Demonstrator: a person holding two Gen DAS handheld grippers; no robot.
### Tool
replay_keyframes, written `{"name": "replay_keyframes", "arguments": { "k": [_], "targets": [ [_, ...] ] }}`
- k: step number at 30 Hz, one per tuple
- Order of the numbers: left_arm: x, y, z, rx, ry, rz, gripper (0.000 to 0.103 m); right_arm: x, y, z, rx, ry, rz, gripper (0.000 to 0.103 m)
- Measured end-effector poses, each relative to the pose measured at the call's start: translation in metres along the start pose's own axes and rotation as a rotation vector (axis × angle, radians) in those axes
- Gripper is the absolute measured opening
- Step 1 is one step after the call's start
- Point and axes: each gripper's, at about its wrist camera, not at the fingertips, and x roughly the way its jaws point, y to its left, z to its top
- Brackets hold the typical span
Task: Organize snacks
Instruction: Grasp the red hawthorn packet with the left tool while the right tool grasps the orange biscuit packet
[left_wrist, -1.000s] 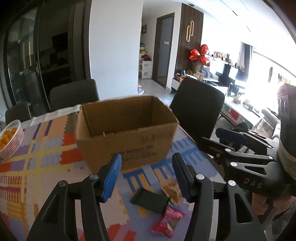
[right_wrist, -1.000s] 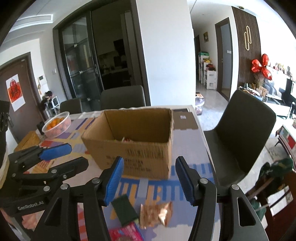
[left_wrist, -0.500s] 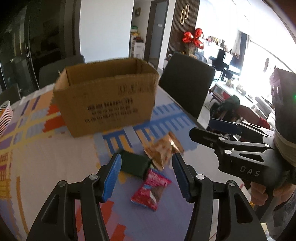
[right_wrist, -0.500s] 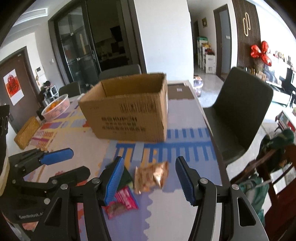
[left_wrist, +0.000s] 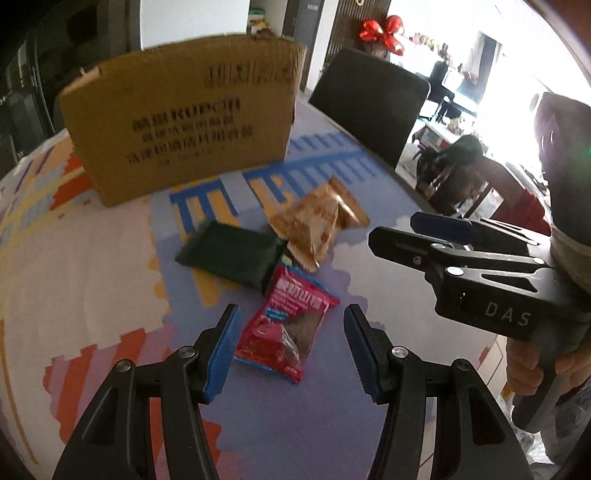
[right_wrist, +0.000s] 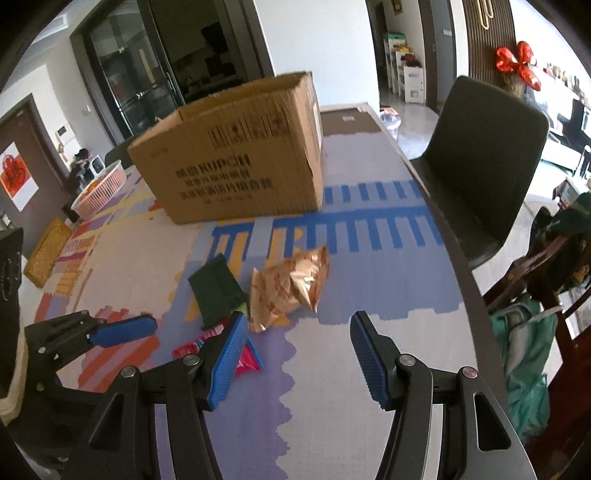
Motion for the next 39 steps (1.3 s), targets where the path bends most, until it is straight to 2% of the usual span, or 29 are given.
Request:
{"name": "replay_keyframes", "arguments": {
  "k": [7,19,24,27,29,35,39],
  "targets": [
    [0.024,-0.001,-0.006,0.021,0.061,0.009,0.056,0.020,-0.006,-0.008,0.026,0.047,0.010,0.059],
    [0.036,0.001,-0.003,0.030,0.067,0.031,0.057,0.050,-0.007,0.001,0.066,0.075,0.064,0.059],
    [0.042,0.004,-0.002,0.008,0.077,0.014,0.056,0.066,-0.005,0.006,0.073,0.096,0.073,0.059],
    [0.042,0.005,-0.002,-0.004,0.071,0.004,0.051,0.073,-0.004,0.008,0.075,0.100,0.072,0.058],
    [0.040,0.007,-0.001,-0.014,0.069,-0.009,0.043,0.076,-0.002,0.011,0.076,0.095,0.068,0.055],
    [0.037,0.014,-0.003,-0.055,0.065,-0.029,0.041,0.082,0.002,0.016,0.069,0.094,0.067,0.043],
    [0.031,0.021,-0.006,-0.087,0.063,-0.035,0.041,0.079,0.004,0.013,0.060,0.083,0.061,0.041]
  ]
}}
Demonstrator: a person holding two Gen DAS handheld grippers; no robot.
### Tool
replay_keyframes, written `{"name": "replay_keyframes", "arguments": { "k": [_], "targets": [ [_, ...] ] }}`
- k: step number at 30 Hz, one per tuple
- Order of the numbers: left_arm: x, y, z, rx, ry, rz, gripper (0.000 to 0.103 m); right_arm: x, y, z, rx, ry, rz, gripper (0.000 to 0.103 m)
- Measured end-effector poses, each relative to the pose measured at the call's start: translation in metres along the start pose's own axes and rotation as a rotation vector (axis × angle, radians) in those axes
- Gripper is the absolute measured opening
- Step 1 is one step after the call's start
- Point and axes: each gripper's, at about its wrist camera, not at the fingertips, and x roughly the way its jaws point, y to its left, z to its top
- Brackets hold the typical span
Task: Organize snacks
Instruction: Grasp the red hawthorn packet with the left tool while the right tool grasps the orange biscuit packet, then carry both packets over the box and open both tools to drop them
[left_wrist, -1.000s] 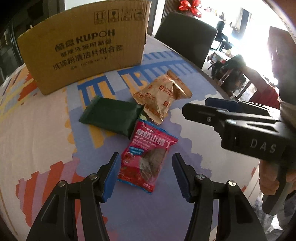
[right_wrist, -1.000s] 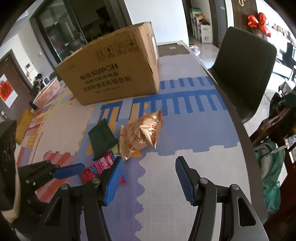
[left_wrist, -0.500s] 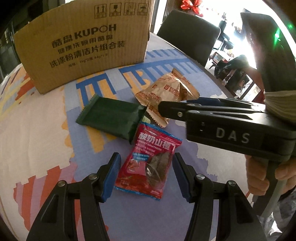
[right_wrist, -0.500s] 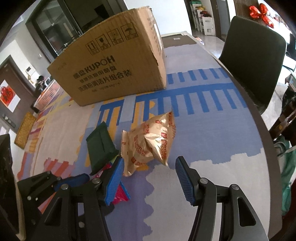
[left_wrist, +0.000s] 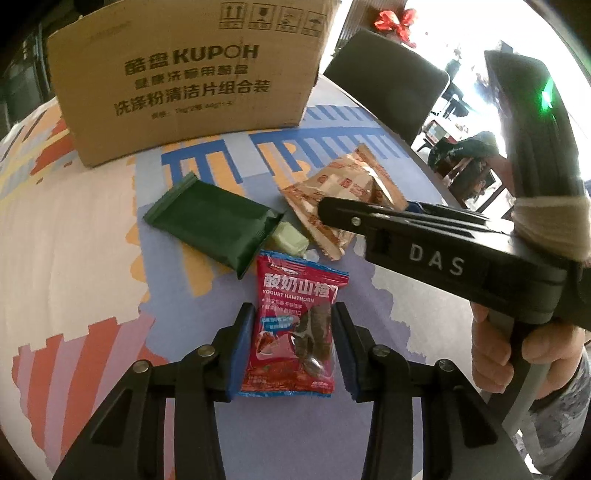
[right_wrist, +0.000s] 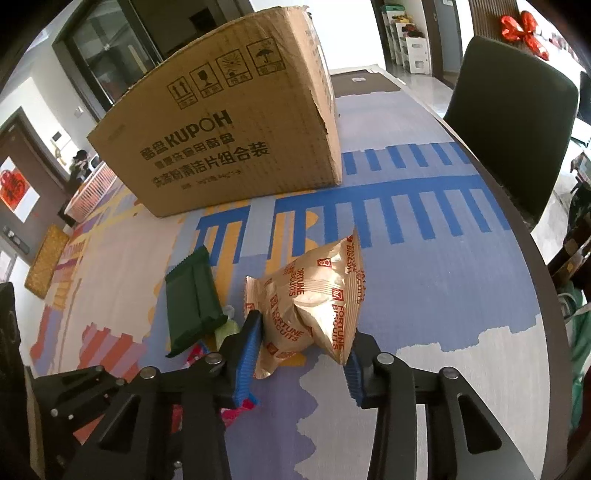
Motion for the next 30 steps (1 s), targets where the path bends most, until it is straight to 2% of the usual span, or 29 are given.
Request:
{"name": "replay_keyframes", "arguments": {
  "k": [5,16,25,30],
  "targets": [
    [-0.011,0.005,-0.005,-0.034,-0.022,-0.003,0.041,-0.009,0.001,-0.006,-0.012,-0.012,-0.022,0.040],
    [-0.052,0.007,-0.002,-0.058,-0.141,0.009,0.041,-0.046,0.014,-0.014,-0.064,-0.083,-0.043,0.040],
    [-0.079,0.010,0.007,-0.078,-0.225,0.001,0.041,-0.072,0.028,-0.009,-0.095,-0.145,-0.038,0.040],
    [-0.101,0.012,0.016,-0.072,-0.298,0.013,0.041,-0.086,0.039,-0.001,-0.115,-0.191,-0.038,0.040]
  ]
}}
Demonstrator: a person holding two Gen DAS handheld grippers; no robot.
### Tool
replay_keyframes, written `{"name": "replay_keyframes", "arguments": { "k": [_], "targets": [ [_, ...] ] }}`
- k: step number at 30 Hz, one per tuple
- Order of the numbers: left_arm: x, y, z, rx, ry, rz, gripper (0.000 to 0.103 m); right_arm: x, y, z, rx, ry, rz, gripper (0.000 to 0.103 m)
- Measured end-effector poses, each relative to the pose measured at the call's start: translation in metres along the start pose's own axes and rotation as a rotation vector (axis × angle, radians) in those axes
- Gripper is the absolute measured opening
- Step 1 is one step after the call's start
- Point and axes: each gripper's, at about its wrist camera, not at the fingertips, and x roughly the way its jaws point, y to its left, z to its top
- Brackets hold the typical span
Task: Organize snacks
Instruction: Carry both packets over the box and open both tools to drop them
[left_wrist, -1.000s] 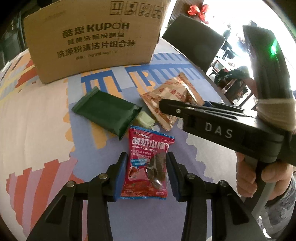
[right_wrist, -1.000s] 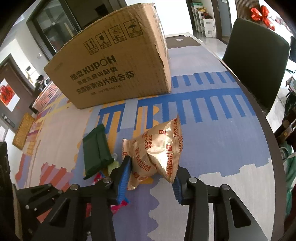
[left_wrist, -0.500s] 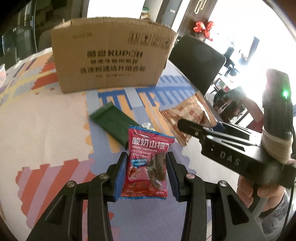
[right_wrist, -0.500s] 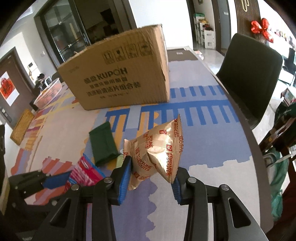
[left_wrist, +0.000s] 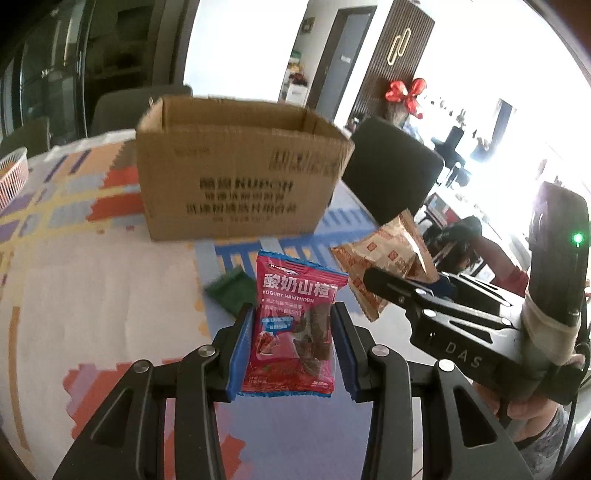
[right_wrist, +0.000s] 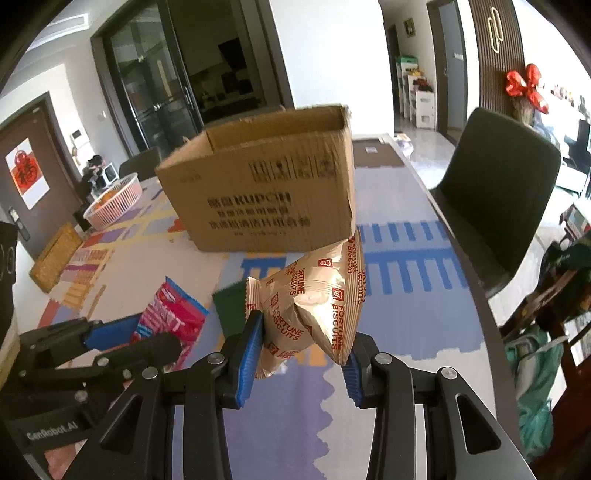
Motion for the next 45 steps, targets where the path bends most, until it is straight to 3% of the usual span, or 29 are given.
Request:
{"name": "replay_keyframes", "arguments": {
  "k": [12,27,45],
  "targets": [
    [-0.034,0.004,0.042,0.019,-0.154,0.031,0.041,-0.023,0.015,0.036,-0.028,-0.116,0.000,0.040],
    [-0.055,0.009,0.100,0.014,-0.279,0.052,0.041,-0.034,0.029,0.091,-0.052,-0.228,0.030,0.040],
    [-0.033,0.034,0.161,0.025,-0.291,0.093,0.041,-0.002,0.034,0.151,-0.090,-0.224,0.022,0.040]
  ]
}}
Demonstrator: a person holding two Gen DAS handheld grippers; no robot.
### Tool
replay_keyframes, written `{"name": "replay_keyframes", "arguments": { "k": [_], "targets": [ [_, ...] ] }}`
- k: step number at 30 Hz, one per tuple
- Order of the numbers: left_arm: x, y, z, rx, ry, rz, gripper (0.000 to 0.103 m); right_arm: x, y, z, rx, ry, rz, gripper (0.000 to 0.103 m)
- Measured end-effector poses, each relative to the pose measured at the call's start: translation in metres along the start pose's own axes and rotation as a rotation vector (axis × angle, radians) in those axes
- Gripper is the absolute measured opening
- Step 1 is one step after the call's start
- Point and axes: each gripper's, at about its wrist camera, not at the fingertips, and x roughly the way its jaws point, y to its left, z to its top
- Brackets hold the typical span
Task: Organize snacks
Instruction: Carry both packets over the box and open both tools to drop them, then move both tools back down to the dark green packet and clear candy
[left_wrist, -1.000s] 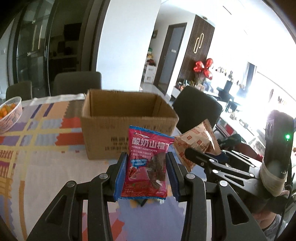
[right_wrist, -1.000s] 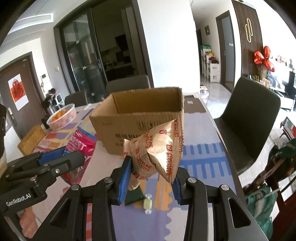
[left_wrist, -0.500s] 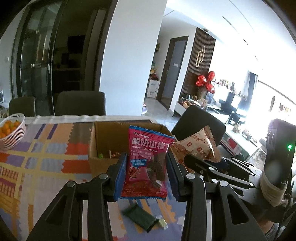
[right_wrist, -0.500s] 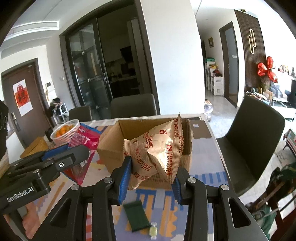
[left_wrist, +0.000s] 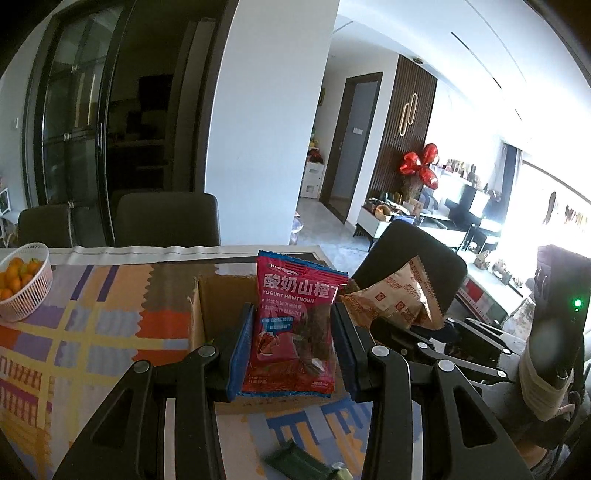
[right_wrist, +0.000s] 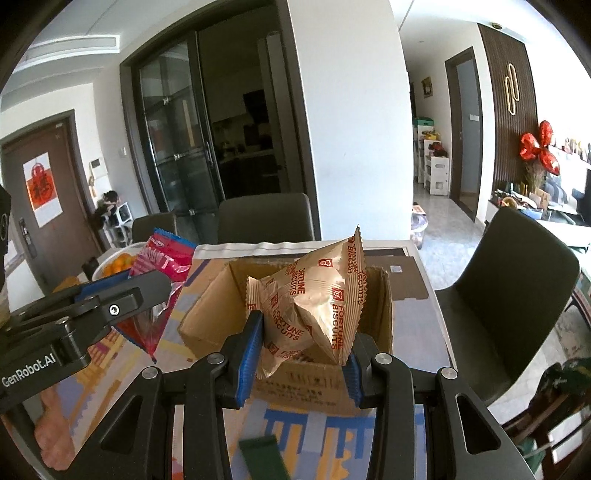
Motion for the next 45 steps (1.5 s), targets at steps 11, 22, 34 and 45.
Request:
{"name": "replay_keyframes", "arguments": {
  "k": [11,22,34,45],
  "targets": [
    [0.042,0.009,0.012,0.000,0.059,0.038,0.041,0.037,-0.002,0.009,-0.026,0.053,-0.040,0.040],
    [0.030,0.001,0.003,0.059,0.041,0.167,0.064,0.041,-0.007,0.006,-0.006,0.080,-0.093,0.059],
    [-0.005,-0.015,-0.038,0.055,0.083,0.129,0.068,-0.013,0.000,-0.023,-0.026,0.032,-0.053,0.059],
    [-0.013,-0.023,-0.087,0.036,0.177,0.120,0.069,-0.029,0.001,-0.069,-0.014,0.098,-0.036,0.059]
  ]
}}
